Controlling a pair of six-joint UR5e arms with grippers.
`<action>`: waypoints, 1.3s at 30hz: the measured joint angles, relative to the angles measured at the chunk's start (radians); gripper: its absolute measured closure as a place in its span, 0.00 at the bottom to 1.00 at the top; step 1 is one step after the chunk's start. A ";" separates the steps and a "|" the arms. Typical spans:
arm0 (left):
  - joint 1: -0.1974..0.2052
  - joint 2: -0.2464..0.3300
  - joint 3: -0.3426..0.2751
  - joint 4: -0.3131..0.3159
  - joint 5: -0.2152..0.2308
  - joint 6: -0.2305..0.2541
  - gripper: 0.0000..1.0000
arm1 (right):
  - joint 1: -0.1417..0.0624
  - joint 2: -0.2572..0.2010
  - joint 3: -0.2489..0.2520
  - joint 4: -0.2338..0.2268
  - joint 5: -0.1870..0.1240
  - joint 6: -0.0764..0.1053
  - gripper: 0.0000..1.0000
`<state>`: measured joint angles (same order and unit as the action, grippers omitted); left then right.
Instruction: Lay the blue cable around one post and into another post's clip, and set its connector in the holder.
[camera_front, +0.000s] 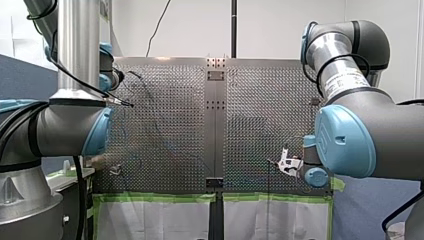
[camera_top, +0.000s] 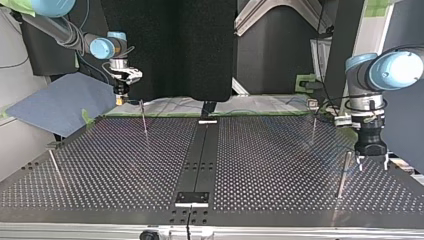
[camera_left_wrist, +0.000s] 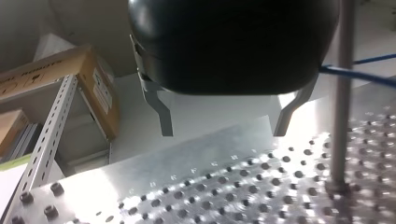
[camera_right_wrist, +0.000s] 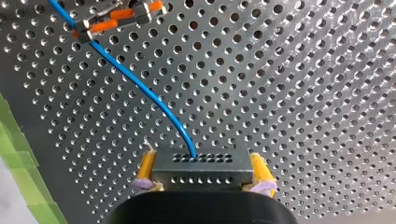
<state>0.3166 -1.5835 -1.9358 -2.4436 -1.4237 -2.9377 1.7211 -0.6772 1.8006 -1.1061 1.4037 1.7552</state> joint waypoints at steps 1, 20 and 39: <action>0.001 0.000 0.011 -0.011 -0.005 0.011 0.00 | 0.000 0.000 0.000 0.000 0.000 0.000 0.75; -0.008 -0.014 0.187 -0.184 -0.015 0.113 0.00 | 0.007 0.001 -0.002 -0.002 0.000 -0.001 0.75; -0.011 -0.087 0.214 -0.206 -0.042 0.193 0.00 | 0.009 0.001 -0.006 -0.005 -0.001 -0.001 0.75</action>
<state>0.3056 -1.6702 -1.7219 -2.6499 -1.4654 -2.7447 1.7299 -0.6762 1.7944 -1.1108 1.4022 1.7537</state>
